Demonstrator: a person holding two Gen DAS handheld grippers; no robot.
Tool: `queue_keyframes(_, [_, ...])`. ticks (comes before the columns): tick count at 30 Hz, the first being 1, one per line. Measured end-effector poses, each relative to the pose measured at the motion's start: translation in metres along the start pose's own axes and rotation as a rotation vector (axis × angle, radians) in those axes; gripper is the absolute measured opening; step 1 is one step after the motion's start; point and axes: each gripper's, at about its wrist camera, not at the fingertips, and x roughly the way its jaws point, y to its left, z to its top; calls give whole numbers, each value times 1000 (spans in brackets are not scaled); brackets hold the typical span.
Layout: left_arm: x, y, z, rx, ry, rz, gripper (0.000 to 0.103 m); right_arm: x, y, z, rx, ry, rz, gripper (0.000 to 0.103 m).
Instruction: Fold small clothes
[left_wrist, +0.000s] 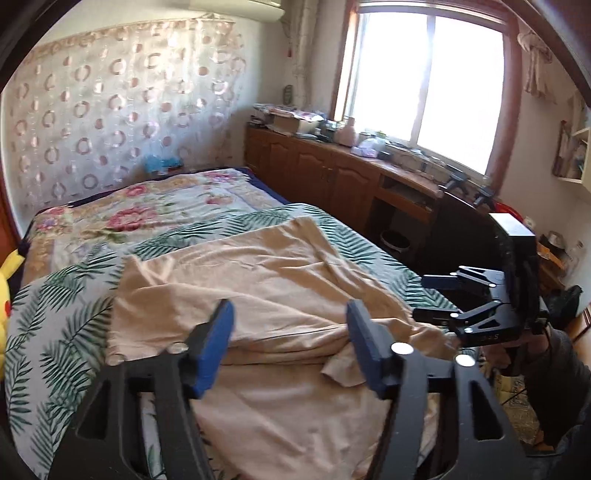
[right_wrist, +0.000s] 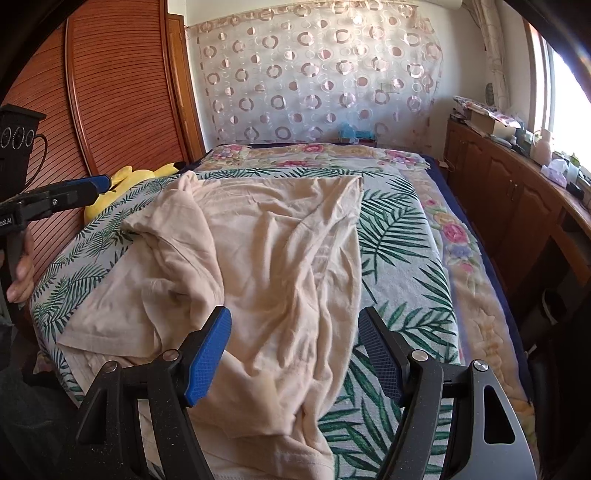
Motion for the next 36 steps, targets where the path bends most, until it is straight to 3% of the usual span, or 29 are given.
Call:
queue_keyframes(3, [-7, 19, -9, -47, -10, 22, 79, 6, 10, 5, -20, 0, 19, 74])
queue_keyframes(14, [-20, 67, -29, -99, -28, 256, 79, 46, 60, 24, -129, 26, 97, 74])
queue_keyframes(19, [-29, 85, -35, -122, -42, 297, 79, 69, 72, 29, -162, 58, 111, 74])
queue_keyframes(26, [-28, 96, -48, -157, -31, 298, 79, 94, 78, 35, -151, 104, 96, 74])
queue_keyframes(29, [-27, 97, -53, -162, -24, 293, 79, 101, 78, 34, -140, 131, 115, 63])
queue_keyframes(34, [-29, 101, -56, -184, -26, 290, 79, 105, 85, 31, -182, 141, 116, 19])
queue_keyframes(36, [-29, 101, -56, -187, -25, 290, 79, 100, 84, 32, -177, 117, 125, 14])
